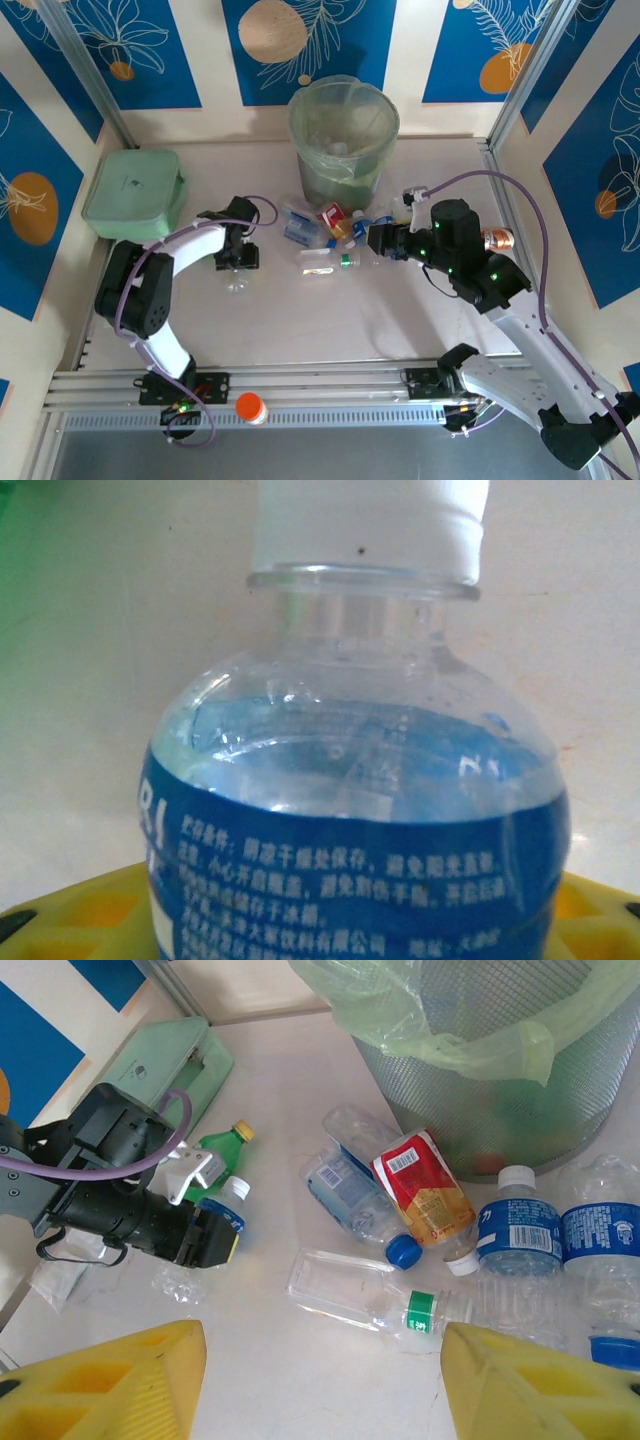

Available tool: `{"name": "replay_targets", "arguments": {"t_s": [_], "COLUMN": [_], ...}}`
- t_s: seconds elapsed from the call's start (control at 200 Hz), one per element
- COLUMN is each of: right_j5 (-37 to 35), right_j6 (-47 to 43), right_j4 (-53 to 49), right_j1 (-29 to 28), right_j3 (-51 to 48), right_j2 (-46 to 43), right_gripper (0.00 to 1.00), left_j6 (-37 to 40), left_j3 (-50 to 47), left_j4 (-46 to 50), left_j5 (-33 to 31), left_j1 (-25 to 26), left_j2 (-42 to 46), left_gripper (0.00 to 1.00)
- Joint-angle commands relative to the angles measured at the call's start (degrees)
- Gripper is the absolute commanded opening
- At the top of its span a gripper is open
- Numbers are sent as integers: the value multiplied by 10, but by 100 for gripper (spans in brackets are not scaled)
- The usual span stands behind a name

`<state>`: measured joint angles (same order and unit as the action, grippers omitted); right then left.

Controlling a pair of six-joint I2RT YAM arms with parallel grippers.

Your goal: Put the plastic bottles in the bin

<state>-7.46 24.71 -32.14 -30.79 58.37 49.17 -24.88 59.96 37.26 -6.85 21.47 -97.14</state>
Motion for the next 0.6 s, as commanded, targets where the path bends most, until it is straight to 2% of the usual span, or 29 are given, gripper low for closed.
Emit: {"name": "replay_targets", "arguments": {"t_s": [0.0,0.235,0.425,0.59], "right_j5": [7,11,38,91], "right_j6": [-1,-1,9,28], "right_j4": [2,-2,3,15], "right_j1": [4,10,30,74], "right_j3": [-2,1,-7,-13], "right_j2": [-12,-16,-13,-14], "right_gripper": [64,64,64,64], "left_j6": [9,25,61,34], "left_j3": [4,3,29,59], "left_j4": [4,-10,-33,-117], "left_j5": [19,59,150,241], "left_j1": [-6,-1,7,28], "left_j2": [31,134,202,252], "left_gripper": [54,54,52,51]}}
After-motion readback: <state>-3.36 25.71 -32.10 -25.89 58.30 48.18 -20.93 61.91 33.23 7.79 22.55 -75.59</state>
